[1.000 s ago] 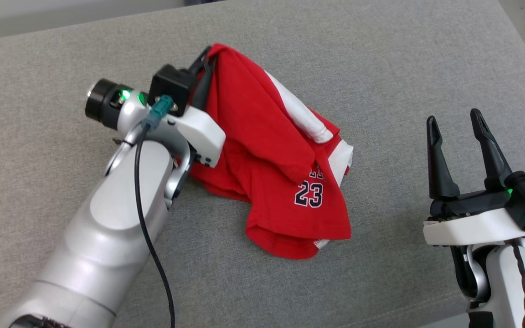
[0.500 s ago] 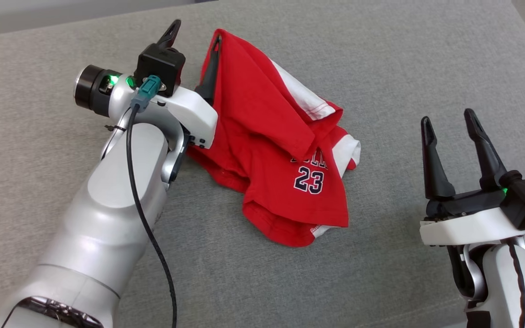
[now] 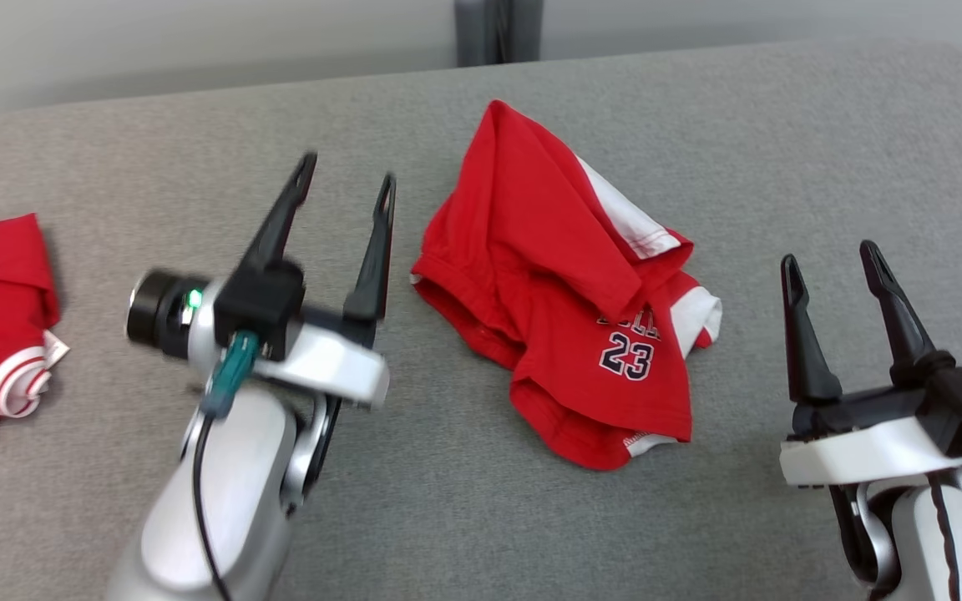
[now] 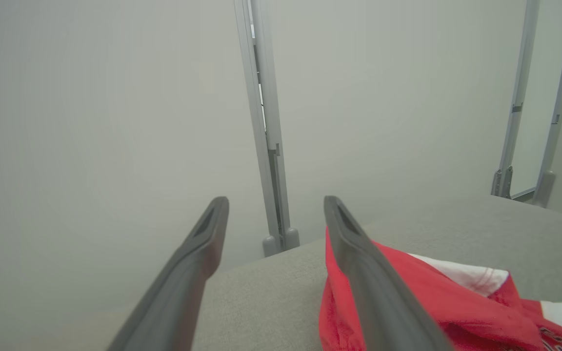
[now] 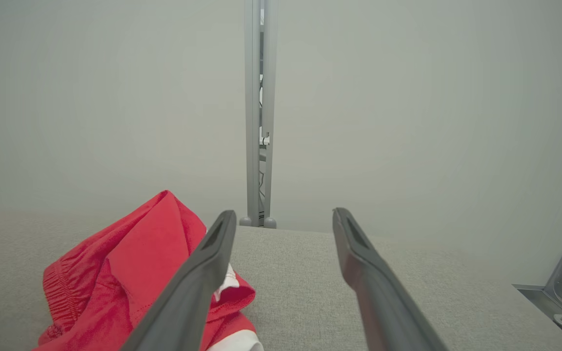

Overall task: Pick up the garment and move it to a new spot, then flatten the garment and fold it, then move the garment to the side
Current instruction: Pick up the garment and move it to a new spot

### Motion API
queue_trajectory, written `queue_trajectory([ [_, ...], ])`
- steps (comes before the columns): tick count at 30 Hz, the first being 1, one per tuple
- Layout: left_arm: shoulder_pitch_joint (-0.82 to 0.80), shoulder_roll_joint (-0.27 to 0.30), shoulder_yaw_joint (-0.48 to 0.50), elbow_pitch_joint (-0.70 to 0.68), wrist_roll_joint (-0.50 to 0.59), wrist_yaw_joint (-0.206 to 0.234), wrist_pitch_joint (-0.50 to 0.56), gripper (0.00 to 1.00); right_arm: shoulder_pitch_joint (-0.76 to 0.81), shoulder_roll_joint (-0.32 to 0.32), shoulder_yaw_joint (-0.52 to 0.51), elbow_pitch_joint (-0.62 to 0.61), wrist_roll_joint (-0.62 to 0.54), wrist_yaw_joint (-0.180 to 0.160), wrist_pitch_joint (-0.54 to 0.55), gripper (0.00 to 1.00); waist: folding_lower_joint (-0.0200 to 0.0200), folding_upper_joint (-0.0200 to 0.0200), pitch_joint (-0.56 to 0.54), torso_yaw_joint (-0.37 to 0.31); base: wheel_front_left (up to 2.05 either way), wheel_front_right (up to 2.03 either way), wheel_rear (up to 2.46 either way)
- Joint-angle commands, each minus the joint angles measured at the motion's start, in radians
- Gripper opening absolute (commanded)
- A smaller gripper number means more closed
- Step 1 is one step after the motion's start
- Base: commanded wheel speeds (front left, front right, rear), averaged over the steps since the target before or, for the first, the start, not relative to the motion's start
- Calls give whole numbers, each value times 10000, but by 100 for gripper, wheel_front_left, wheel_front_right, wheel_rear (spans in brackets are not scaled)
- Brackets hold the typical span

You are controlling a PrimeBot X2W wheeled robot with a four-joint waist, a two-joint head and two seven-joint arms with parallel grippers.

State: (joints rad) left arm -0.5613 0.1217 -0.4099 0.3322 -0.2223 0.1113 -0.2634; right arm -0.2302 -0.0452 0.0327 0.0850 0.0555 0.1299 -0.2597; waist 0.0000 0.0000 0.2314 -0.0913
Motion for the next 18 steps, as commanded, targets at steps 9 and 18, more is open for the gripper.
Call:
queue_trajectory([
  [9, 3330, -270, 1243, -2285, 511, -100, -15, 100, 823, -60, 128, 95, -195, 16, -49, 100, 0, 0, -565, 659, 0, 0, 0],
  [18, 4483, -641, 1779, -2836, 928, -327, -16, 100, 1131, -62, 359, 283, -226, 16, -49, 100, 0, 0, -772, 810, 0, 0, 0],
])
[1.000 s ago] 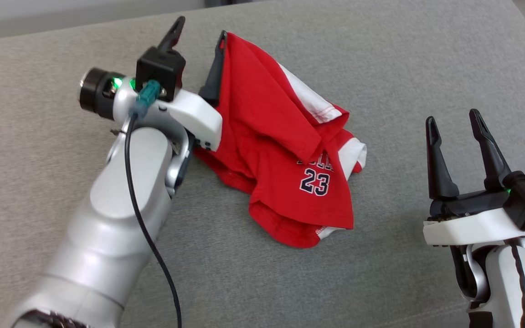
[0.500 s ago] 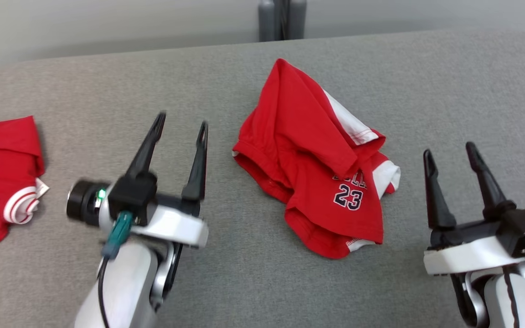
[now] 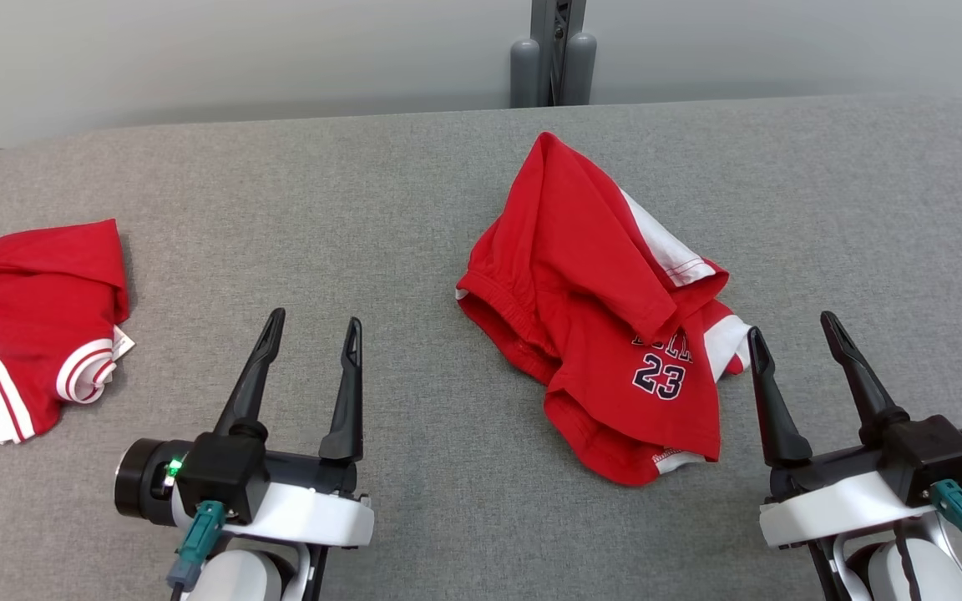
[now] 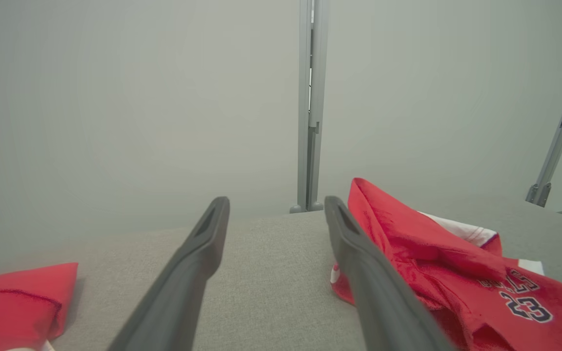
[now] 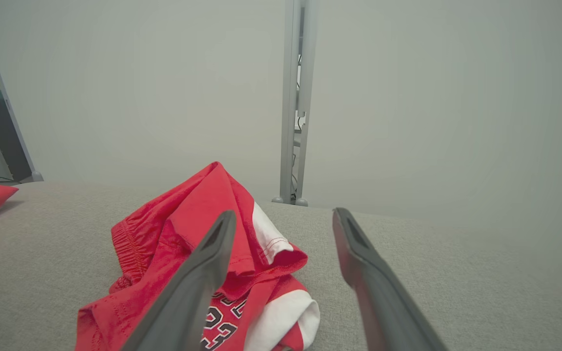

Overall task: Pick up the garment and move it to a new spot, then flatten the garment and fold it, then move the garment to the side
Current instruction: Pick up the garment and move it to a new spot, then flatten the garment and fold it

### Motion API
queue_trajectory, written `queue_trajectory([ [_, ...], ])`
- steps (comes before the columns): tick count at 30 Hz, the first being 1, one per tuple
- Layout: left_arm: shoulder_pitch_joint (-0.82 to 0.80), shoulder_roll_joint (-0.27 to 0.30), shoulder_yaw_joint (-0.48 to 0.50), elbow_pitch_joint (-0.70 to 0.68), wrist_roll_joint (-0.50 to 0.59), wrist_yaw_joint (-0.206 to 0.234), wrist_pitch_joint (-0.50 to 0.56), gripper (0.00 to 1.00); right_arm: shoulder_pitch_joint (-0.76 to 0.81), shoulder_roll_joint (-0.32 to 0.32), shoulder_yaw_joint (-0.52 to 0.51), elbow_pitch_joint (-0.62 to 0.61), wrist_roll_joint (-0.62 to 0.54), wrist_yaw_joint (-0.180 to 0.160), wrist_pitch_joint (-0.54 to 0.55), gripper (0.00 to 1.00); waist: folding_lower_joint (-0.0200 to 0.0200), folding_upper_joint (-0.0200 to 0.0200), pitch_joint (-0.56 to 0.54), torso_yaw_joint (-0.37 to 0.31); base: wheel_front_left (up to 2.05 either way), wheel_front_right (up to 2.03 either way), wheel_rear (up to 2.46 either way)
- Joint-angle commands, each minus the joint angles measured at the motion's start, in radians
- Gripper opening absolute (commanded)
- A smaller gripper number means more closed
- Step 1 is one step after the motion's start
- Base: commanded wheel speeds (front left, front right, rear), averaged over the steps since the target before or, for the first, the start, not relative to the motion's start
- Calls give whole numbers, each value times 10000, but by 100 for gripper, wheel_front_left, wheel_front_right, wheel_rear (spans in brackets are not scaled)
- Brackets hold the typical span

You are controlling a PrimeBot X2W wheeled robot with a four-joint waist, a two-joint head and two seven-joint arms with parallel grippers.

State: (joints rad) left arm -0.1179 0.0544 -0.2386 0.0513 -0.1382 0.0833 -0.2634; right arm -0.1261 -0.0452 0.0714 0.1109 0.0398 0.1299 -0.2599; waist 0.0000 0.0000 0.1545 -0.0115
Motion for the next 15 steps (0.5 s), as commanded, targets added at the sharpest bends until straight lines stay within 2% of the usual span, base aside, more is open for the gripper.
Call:
queue_trajectory([
  [1, 34, 18, 117, -44, 74, -87, -16, 100, 72, -60, -22, 41, -58, 16, -47, 100, 0, 0, -8, 24, 0, 0, 0],
  [6, -176, -21, 321, -66, 50, -198, -16, 100, 144, -60, 54, 346, 18, 16, -47, 100, 0, 0, 9, 45, 0, 0, 0],
  [15, -101, -21, 64, 112, -139, -164, -16, 100, 175, -60, 659, 1760, 640, 16, 299, 100, 0, 0, 242, 21, 0, 0, 0],
])
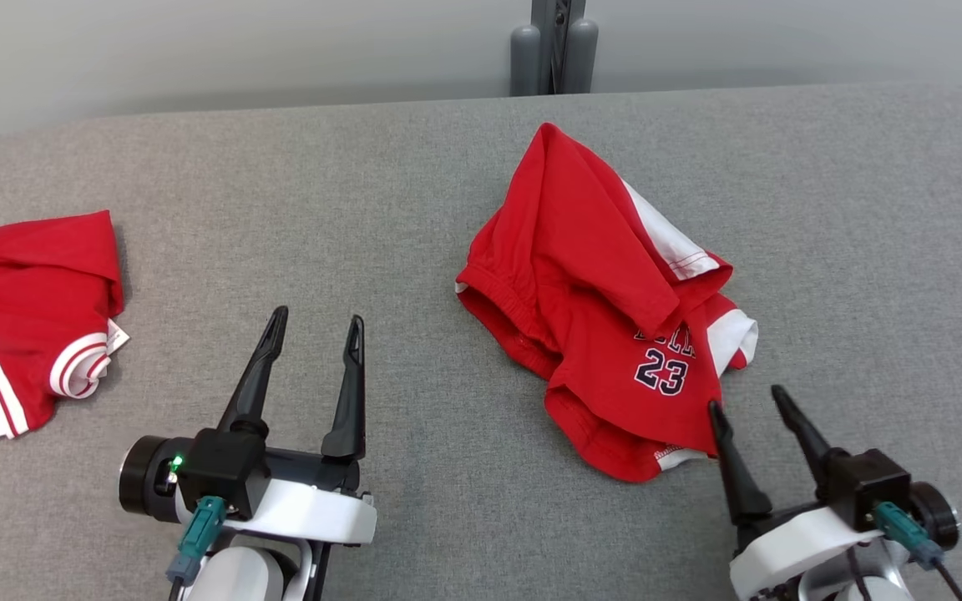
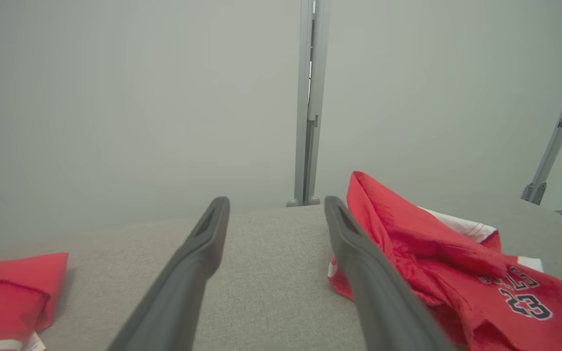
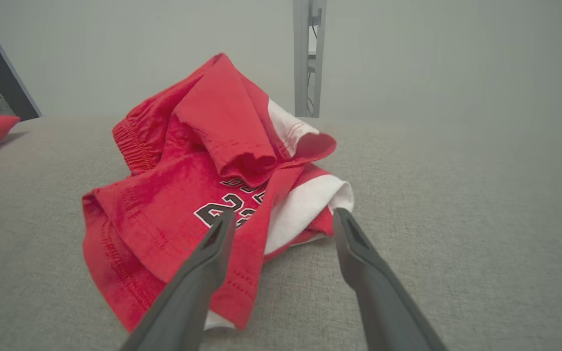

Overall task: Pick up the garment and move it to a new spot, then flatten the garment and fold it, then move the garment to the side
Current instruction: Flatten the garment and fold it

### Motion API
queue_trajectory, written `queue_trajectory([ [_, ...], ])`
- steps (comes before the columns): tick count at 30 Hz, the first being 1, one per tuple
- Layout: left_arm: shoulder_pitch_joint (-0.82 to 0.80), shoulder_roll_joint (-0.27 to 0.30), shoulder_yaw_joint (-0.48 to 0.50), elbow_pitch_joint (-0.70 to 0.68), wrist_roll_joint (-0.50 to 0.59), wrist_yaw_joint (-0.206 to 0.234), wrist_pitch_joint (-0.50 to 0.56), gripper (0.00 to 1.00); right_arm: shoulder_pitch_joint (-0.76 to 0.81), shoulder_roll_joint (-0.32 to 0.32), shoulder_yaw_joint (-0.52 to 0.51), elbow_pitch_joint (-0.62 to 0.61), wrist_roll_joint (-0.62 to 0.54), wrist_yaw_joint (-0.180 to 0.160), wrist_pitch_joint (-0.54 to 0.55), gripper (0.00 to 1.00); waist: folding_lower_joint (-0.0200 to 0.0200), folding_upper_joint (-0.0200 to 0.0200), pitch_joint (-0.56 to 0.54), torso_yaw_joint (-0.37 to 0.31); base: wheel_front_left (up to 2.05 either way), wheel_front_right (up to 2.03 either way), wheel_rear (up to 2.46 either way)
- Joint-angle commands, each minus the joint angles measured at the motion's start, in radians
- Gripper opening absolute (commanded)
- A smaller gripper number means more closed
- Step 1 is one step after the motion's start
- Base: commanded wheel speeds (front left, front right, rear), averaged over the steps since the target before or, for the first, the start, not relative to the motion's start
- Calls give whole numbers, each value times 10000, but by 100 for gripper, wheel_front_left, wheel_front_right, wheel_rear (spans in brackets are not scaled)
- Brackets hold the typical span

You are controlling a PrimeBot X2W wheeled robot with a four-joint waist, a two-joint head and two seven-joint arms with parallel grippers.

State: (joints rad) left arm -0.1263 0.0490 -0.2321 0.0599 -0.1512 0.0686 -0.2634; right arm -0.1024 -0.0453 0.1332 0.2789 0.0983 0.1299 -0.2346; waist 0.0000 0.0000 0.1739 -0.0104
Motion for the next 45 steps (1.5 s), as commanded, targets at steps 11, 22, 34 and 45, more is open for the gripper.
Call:
queue_trajectory([
  [11, -354, 32, -155, 163, -74, -55, -16, 100, -555, -59, 668, 847, 795, 16, 308, 100, 0, 0, 425, 236, 0, 0, 0],
  [22, -321, 31, -149, 320, -124, 39, -16, 100, -924, -155, 1211, 603, 1625, 16, 370, 0, 0, 0, 320, 277, 0, 0, 0],
  [34, -113, 31, -194, 385, -159, 40, -16, 100, -1280, -505, 205, -1574, 2557, 16, 805, 0, 0, 0, -116, 1, 0, 0, 0],
  [45, -164, 31, -348, 441, -186, -11, -17, 100, -1671, -518, -2289, -1913, 3777, 18, 2751, 0, 0, 0, -25, 75, 0, 0, 0],
])
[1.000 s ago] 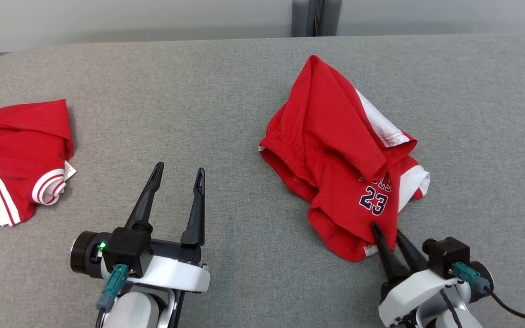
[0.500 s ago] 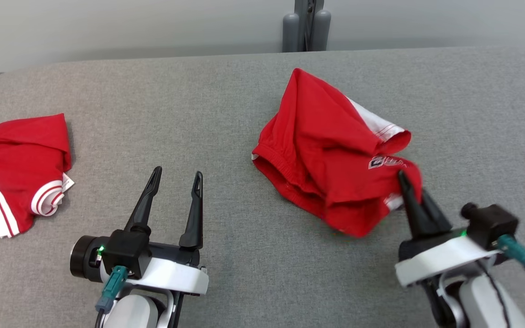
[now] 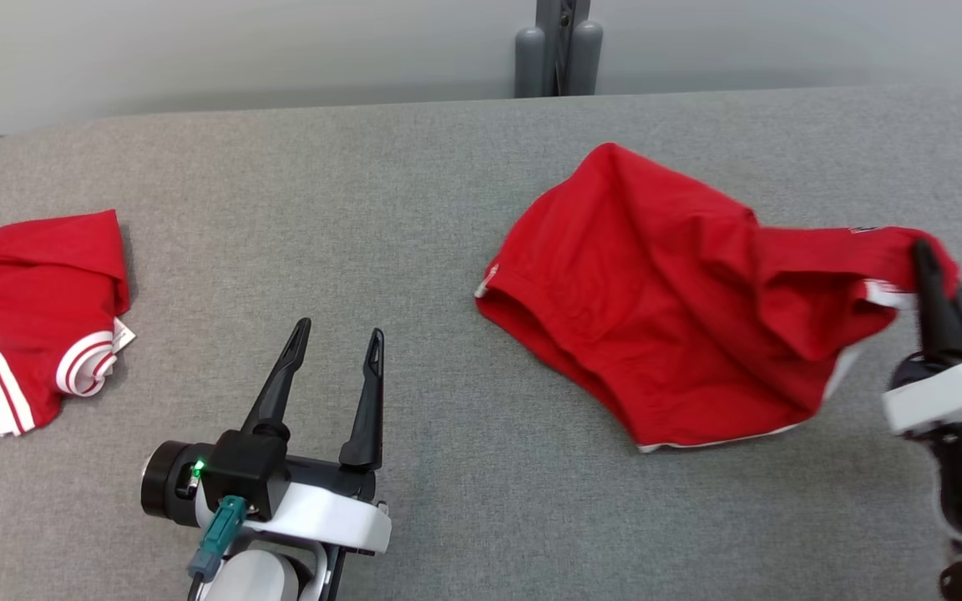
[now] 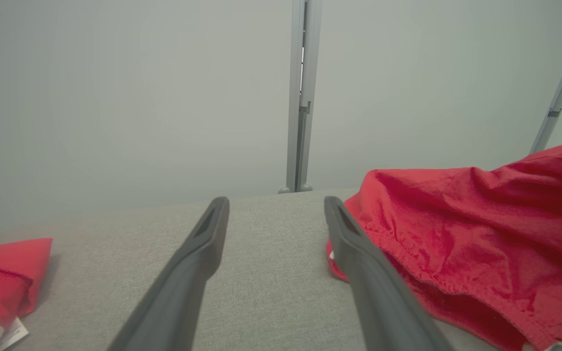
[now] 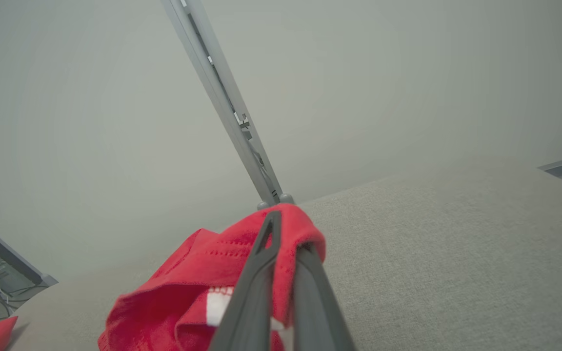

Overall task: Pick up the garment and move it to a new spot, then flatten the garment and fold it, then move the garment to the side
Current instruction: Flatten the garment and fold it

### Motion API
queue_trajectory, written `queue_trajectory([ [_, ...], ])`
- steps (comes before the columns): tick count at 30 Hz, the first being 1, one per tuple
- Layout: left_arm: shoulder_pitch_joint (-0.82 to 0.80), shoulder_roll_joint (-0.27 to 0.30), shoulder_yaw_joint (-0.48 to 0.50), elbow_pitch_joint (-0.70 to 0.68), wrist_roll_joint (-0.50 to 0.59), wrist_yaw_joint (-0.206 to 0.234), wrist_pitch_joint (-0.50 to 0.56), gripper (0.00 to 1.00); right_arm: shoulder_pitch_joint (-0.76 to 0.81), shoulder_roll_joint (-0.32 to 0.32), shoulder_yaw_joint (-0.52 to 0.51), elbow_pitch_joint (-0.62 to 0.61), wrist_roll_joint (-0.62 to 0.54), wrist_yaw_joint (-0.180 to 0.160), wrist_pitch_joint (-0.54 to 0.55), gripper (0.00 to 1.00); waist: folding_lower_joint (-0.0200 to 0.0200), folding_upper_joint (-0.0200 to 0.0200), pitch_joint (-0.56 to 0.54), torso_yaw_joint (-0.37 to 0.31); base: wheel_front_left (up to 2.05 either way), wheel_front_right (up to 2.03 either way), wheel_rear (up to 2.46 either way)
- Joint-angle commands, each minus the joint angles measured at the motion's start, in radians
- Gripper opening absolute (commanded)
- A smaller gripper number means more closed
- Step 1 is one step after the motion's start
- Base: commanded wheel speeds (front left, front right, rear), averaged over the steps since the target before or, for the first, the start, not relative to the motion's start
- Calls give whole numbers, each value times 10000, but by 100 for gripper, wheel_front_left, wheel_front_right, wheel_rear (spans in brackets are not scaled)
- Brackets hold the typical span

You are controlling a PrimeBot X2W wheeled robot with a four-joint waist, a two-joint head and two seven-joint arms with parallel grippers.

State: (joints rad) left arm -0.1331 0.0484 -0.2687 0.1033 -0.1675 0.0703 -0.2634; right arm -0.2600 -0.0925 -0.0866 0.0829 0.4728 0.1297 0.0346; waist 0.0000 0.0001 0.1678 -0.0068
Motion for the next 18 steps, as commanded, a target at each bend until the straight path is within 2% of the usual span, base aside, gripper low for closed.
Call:
queue_trajectory([
  [1, -125, 38, 0, 14, -22, -42, -17, 100, -185, -6, -414, 209, 174, 20, 264, 0, 0, -1, 77, 74, 0, 0, 0],
  [6, -218, 36, -34, 84, -18, -66, -17, 100, -858, 140, -2150, 1574, 622, 20, 1305, 0, 0, -1, 314, 221, 0, 0, 0],
  [7, -228, 36, -50, 105, -12, -80, -17, 100, -1022, 154, -2458, 1880, 612, 21, 1453, 9, 0, -1, 364, 248, 0, 0, 0],
  [9, -290, 36, -84, 132, -1, -86, -17, 100, -1365, 166, -3009, 2510, 401, 20, 1707, 100, 0, -1, 476, 300, 0, 0, 0],
  [18, -535, 35, -88, 225, 50, -77, -17, 100, -2845, -129, -4666, 4399, -761, 21, 1108, 100, 0, -1, 840, 387, 0, 0, 0],
])
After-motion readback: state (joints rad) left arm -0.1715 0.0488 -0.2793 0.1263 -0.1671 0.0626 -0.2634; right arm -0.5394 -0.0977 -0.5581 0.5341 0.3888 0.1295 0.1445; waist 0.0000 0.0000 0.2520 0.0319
